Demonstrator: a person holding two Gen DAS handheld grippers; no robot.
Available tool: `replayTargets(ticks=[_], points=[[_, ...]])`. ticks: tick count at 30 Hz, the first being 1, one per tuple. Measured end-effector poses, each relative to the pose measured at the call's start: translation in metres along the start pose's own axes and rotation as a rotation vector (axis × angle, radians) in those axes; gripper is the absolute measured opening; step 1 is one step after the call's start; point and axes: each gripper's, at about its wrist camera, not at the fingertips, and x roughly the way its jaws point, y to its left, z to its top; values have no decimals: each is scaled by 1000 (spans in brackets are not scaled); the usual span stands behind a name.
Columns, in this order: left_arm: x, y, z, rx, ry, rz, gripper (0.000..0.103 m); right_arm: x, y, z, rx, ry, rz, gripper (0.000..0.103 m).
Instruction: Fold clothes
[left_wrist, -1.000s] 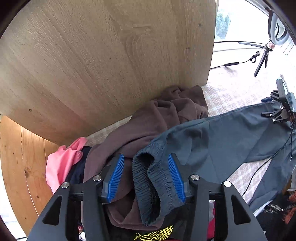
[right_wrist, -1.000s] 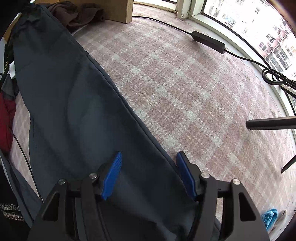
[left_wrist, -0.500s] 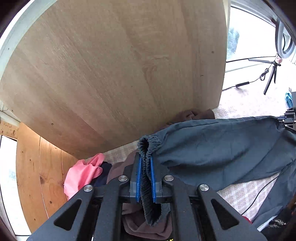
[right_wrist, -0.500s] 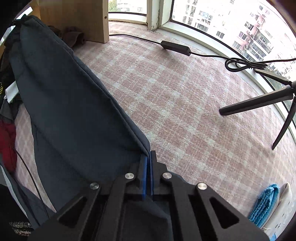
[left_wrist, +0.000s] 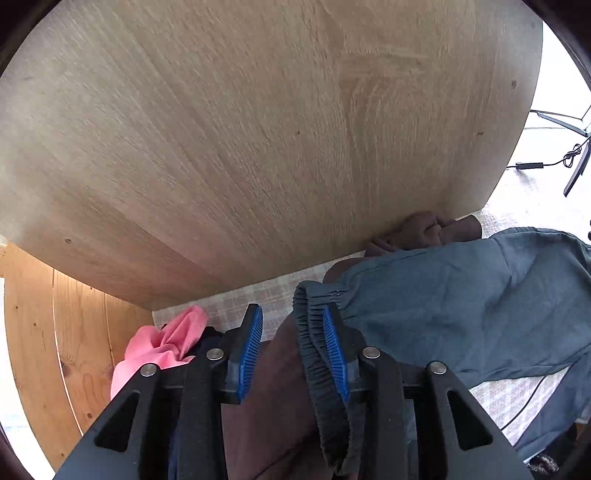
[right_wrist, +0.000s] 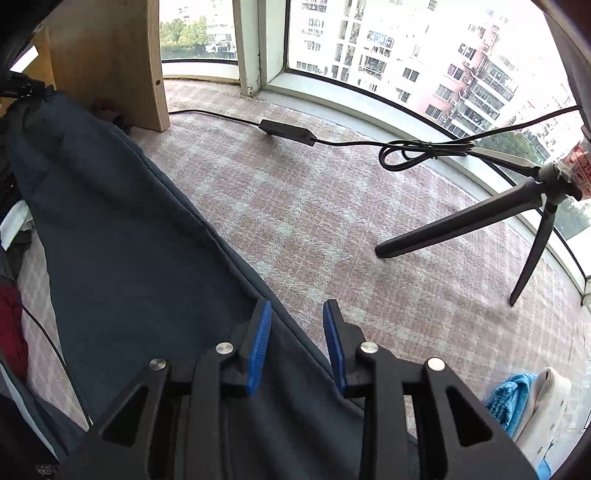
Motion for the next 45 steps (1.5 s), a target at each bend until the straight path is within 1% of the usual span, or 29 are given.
replayTargets(ticks=[1, 3, 4, 5, 6, 7, 9, 10, 12, 13, 14, 15, 16, 18, 19, 21, 22, 23, 25, 26, 27, 30, 32, 34, 35, 38, 41, 43, 45], points=[[-11, 3, -4, 0, -16, 12, 33, -19, -9, -6, 26, -26, 9, 30], [-35, 12, -17, -13, -52, 21, 34, -39, -16, -7, 97, -77, 9, 33], [-46, 17, -25, -29, -69, 31, 34, -57, -24, -24, 130, -99, -23, 39], [-58, 22, -35, -47, -87, 44, 34, -76, -32, -41, 163, -120, -55, 48], [-69, 23, -46, -54, -106, 48, 34, -95, -40, -58, 196, -142, -87, 53], [-81, 22, -59, -54, -124, 49, 34, -112, -50, -82, 235, -139, -120, 60], [-99, 15, -84, -58, -154, 38, 35, -127, -70, -139, 327, -114, -146, 60], [-106, 11, -97, -66, -165, 33, 35, -117, -77, -161, 386, -86, -128, 60], [-114, -5, -125, -71, -177, -7, 35, -98, -93, -205, 503, -28, -92, 52], [-118, -14, -138, -70, -177, -29, 35, -89, -101, -227, 561, 2, -73, 39], [-121, -23, -151, -63, -173, -42, 35, -79, -108, -249, 619, 31, -55, 34], [-122, -32, -163, -57, -167, -52, 35, -68, -109, -258, 628, 44, -37, 34], [-122, -40, -175, -53, -160, -62, 35, -52, -107, -259, 618, 59, -38, 34], [-124, -53, -200, -47, -143, -78, 35, -24, -101, -256, 567, 106, -94, 34], [-126, -57, -215, -46, -132, -78, 35, -13, -100, -255, 541, 144, -158, 34], [-132, -61, -248, -42, -104, -72, 35, 2, -98, -255, 548, 173, -181, 34], [-135, -62, -265, -44, -97, -76, 36, -3, -95, -256, 563, 151, -156, 34], [-136, -62, -279, -49, -87, -86, 40, -9, -92, -257, 579, 130, -132, 34], [-133, -61, -304, -59, -61, -108, 44, -31, -73, -261, 573, 70, -70, 35], [-130, -62, -316, -58, -50, -118, 44, -42, -62, -264, 566, 46, -40, 37], [-125, -63, -326, -59, -41, -135, 44, -52, -48, -267, 555, 31, -18, 38], [-98, -72, -343, -56, -1, -194, 44, -74, -1, -278, 497, 21, 44, 44], [-76, -83, -349, -25, 36, -215, 44, -81, 30, -290, 468, 38, 50, 52], [-53, -94, -356, 2, 80, -225, 44, -89, 60, -302, 438, 55, 55, 52], [-43, -97, -361, -3, 103, -233, 44, -91, 71, -310, 438, 65, 69, 52], [-23, -106, -381, -21, 141, -292, 44, -94, 102, -336, 437, 99, 70, 52], [-6, -113, -399, -5, 171, -289, 44, -91, 119, -357, 465, 134, 86, 52], [7, -114, -404, -12, 192, -298, 44, -92, 126, -369, 495, 153, 103, 52], [15, -114, -407, -21, 196, -306, 44, -91, 131, -376, 513, 170, 108, 52]])
